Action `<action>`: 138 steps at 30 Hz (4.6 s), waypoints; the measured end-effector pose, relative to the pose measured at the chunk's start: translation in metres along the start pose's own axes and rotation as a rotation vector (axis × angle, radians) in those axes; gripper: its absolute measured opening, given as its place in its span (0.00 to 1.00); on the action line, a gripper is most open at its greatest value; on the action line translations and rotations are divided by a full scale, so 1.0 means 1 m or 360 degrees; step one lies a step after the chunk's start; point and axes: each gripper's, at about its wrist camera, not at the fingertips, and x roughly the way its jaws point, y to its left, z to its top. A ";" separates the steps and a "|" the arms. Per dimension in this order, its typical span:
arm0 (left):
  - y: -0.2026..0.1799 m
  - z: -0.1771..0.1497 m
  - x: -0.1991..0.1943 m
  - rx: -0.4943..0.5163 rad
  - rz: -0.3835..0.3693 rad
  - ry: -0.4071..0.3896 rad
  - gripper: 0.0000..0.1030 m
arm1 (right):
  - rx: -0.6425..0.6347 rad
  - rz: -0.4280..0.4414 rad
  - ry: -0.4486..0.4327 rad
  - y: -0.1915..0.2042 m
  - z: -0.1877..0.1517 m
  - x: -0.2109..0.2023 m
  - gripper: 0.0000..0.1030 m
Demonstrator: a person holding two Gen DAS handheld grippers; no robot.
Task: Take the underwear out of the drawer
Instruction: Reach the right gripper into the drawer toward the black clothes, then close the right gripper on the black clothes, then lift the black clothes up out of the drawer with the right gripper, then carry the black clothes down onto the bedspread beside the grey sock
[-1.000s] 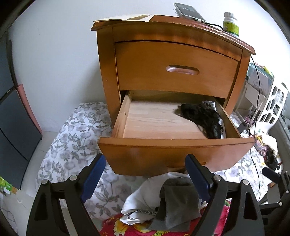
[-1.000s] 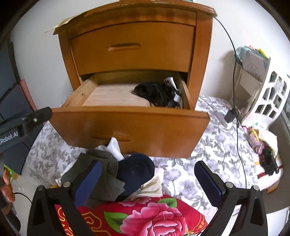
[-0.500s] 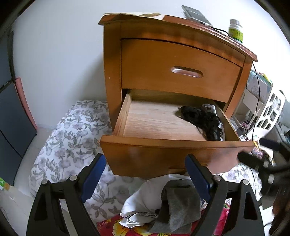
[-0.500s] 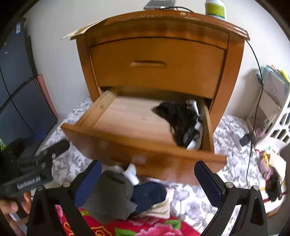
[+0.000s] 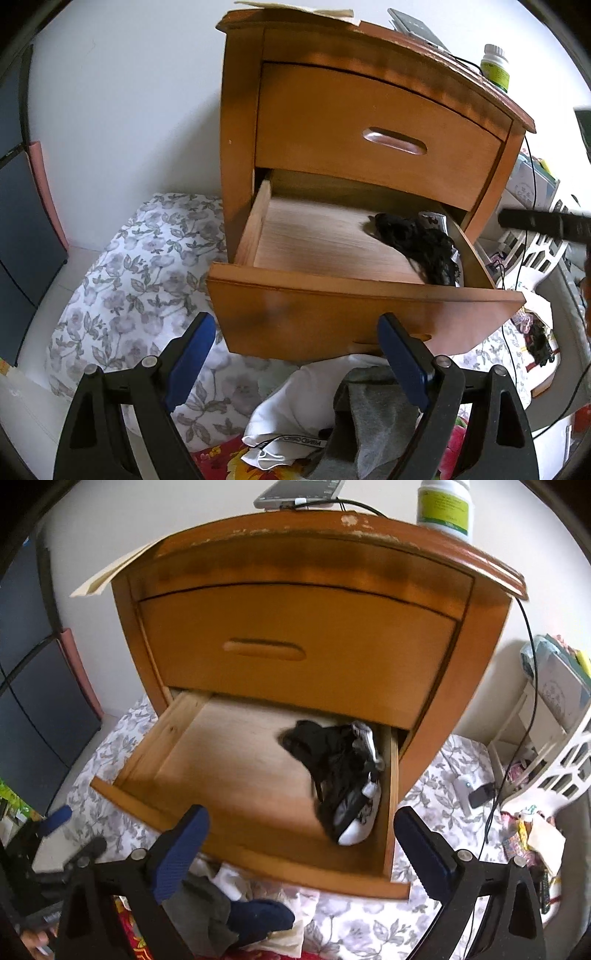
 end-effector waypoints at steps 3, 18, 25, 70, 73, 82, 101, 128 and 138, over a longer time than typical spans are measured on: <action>-0.003 -0.001 0.004 0.0023 -0.0018 0.0010 0.87 | -0.0050 -0.0016 0.0026 0.001 0.016 0.006 0.95; -0.002 -0.006 0.021 0.0025 -0.0070 0.0055 0.87 | 0.0004 -0.0175 0.0233 -0.027 0.063 0.063 0.79; 0.000 -0.009 0.027 0.0017 -0.0079 0.0073 0.87 | -0.0010 -0.0236 0.0412 -0.029 0.052 0.111 0.76; 0.000 -0.014 0.035 0.0024 -0.0137 0.0117 0.87 | -0.0224 -0.0434 0.0683 -0.031 0.009 0.169 0.03; -0.002 -0.013 0.030 0.0026 -0.0138 0.0100 0.87 | -0.0248 -0.0440 0.0631 -0.030 0.009 0.154 0.03; -0.006 -0.014 0.014 0.0053 -0.0143 0.0064 0.87 | -0.0329 -0.0525 0.0479 -0.026 0.009 0.107 0.03; -0.017 -0.015 -0.031 0.0091 -0.0148 -0.0051 0.87 | -0.0345 -0.0533 0.0091 -0.004 0.039 -0.010 0.03; -0.021 -0.016 -0.077 0.0101 -0.0142 -0.0175 0.87 | -0.0473 -0.0359 -0.0398 0.063 0.049 -0.179 0.03; -0.014 -0.015 -0.094 0.0074 -0.0141 -0.0241 0.87 | -0.0633 -0.0234 -0.0338 0.096 0.016 -0.199 0.03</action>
